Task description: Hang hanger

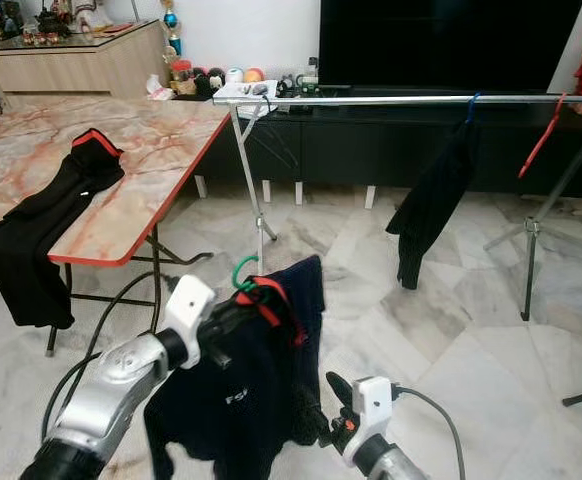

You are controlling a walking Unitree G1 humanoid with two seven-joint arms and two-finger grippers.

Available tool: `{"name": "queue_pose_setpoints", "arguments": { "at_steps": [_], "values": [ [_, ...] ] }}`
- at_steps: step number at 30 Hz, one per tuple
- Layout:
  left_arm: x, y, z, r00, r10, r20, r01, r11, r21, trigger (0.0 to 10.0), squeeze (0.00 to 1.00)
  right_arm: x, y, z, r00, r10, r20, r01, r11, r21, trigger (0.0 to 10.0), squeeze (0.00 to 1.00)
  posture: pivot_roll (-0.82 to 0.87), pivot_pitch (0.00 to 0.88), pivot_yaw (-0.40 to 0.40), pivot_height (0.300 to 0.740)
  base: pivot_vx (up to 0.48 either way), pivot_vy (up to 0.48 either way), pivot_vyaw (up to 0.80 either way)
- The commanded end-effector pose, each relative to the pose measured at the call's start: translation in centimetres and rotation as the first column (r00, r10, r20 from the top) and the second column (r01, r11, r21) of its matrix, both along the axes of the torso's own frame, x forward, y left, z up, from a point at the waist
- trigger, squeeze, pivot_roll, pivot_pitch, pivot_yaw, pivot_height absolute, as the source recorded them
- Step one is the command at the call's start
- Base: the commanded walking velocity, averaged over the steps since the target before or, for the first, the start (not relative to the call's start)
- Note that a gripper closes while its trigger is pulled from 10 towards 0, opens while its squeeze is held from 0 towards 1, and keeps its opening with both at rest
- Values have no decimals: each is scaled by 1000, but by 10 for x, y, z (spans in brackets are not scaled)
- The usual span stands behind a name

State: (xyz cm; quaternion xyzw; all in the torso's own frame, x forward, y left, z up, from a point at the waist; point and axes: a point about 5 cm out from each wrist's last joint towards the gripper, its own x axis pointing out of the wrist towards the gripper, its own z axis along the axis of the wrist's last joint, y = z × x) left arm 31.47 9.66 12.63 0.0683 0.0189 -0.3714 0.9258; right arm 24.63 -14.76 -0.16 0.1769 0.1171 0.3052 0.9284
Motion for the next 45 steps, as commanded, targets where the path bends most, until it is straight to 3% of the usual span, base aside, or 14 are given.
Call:
{"name": "queue_pose_setpoints", "arguments": {
  "at_steps": [1, 5, 6, 13, 18, 23, 25, 28, 36, 41, 45],
  "values": [
    [-3, -15, 8, 995, -98, 23, 99, 995, -5, 10000, 0, 3, 1, 5, 999, 15, 34, -15, 1000, 4, 10000, 0, 94, 0, 46, 740, 0, 0, 0],
    [-9, -26, 13, 984, -175, 23, 176, 984, -25, 10000, 0, 12, -8, 10, 994, -77, 84, 85, 992, -94, 10000, 0, 90, 0, 45, 740, 0, 0, 0],
    [-10, -28, 14, 982, -185, 26, 185, 983, -19, 10000, 0, 16, -14, 12, 986, -127, 110, 143, 977, -157, 10000, 0, 89, 0, 43, 740, 0, 0, 0],
    [-14, -32, 15, 977, -214, 25, 215, 976, -24, 10000, 0, 20, -11, 15, 979, -149, 137, 172, 968, -181, 10000, 0, 93, 0, 37, 740, 0, 0, 0],
    [-16, -30, 12, 978, -209, 16, 209, 978, -19, 10000, 0, 20, -18, 10, 958, -246, 147, 277, 926, -256, 10000, 0, 97, 0, 33, 740, 0, 0, 0],
    [-18, -31, 13, 977, -214, 17, 215, 976, -21, 10000, 0, 19, -20, 7, 953, -265, 145, 297, 909, -291, 10000, 0, 97, 0, 29, 740, 0, 0, 0],
    [-19, -33, 15, 975, -222, 17, 222, 975, -26, 10000, 0, 20, -28, 7, 933, -326, 154, 359, 874, -326, 10000, 0, 98, 0, 27, 740, 0, 0, 0],
    [-20, -34, 15, 974, -226, 18, 227, 974, -27, 10000, 0, 21, -29, 6, 929, -338, 149, 369, 871, -323, 10000, 0, 98, 0, 26, 740, 0, 0, 0],
    [-22, -38, 17, 970, -242, 22, 242, 970, -31, 10000, 0, 18, -13, 1, 970, -225, 91, 242, 935, -260, 10000, 0, 110, 0, 11, 740, 0, 0, 0],
    [-25, -44, 19, 967, -254, 25, 255, 966, -41, 10000, 0, 21, -17, 4, 964, -238, 119, 264, 914, -309, 10000, 0, 113, 0, 10, 740, 0, 0, 0],
    [-30, -47, 18, 960, -278, 15, 279, 959, -47, 10000, 0, 32, -24, 12, 938, -310, 157, 346, 879, -327, 10000, 0, 115, 0, 13, 740, 0, 0, 0]
  ]
}}
